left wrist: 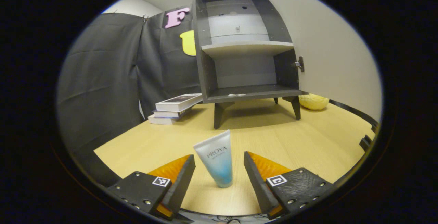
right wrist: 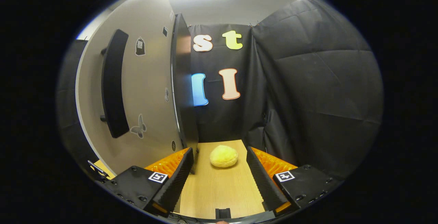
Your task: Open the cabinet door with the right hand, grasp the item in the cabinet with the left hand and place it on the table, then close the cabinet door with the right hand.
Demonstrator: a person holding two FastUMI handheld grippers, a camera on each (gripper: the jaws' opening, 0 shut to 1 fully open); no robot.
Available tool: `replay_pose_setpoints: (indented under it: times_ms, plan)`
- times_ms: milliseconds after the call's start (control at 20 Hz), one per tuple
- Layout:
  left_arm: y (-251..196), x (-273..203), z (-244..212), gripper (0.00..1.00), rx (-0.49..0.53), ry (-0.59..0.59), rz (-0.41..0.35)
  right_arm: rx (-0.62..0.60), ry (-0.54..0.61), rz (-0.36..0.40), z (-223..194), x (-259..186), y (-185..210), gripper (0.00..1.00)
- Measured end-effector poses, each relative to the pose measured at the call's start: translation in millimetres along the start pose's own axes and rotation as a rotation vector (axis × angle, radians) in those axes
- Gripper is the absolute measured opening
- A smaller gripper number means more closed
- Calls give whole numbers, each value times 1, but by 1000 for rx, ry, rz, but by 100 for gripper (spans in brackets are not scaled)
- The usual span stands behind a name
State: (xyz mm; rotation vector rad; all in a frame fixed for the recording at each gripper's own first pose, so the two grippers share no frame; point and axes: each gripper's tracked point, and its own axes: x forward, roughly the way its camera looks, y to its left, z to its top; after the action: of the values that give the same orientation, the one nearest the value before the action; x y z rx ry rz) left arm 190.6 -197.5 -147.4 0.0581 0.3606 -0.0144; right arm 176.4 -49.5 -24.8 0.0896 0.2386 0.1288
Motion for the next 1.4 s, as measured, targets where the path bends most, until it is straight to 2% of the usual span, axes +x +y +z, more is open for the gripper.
replay_pose_setpoints:
  times_ms: [50, 100, 150, 450, 600, 750, 850, 1050, 1150, 1200, 1250, 1400]
  plan:
    - [4, -4, 7, 87, -3, -7, 13, 15, 0, 25, 7, 0, 5, 93]
    - [6, -6, 13, 87, -11, -14, 29, 29, -8, 48, 17, 0, 11, 93]
    - [10, -9, 20, 86, -23, -13, 45, 37, -21, 63, 27, 0, 14, 98]
    - [40, -19, 55, 86, -45, -71, 119, 19, -80, 98, 63, -9, 40, 98]
    - [55, -23, 68, 87, -63, -93, 150, -20, -94, 32, 67, -17, 38, 97]
    - [71, -21, 81, 87, -63, -130, 159, 0, -107, -33, 69, -26, 37, 98]
    - [79, -19, 87, 87, -48, -158, 155, -2, -113, -76, 71, -31, 39, 97]
    - [86, -13, 96, 86, -63, -206, 124, -90, -107, -159, 75, -38, 41, 97]
    - [86, -13, 96, 87, -78, -208, 106, -74, -90, -170, 72, -38, 50, 97]
    - [86, -13, 94, 86, -81, -208, 99, -65, -84, -170, 70, -40, 57, 92]
    - [88, -12, 94, 87, -83, -210, 97, -64, -81, -170, 70, -42, 64, 97]
    - [91, -11, 94, 86, -96, -215, 80, -73, -79, -165, 69, -43, 81, 97]
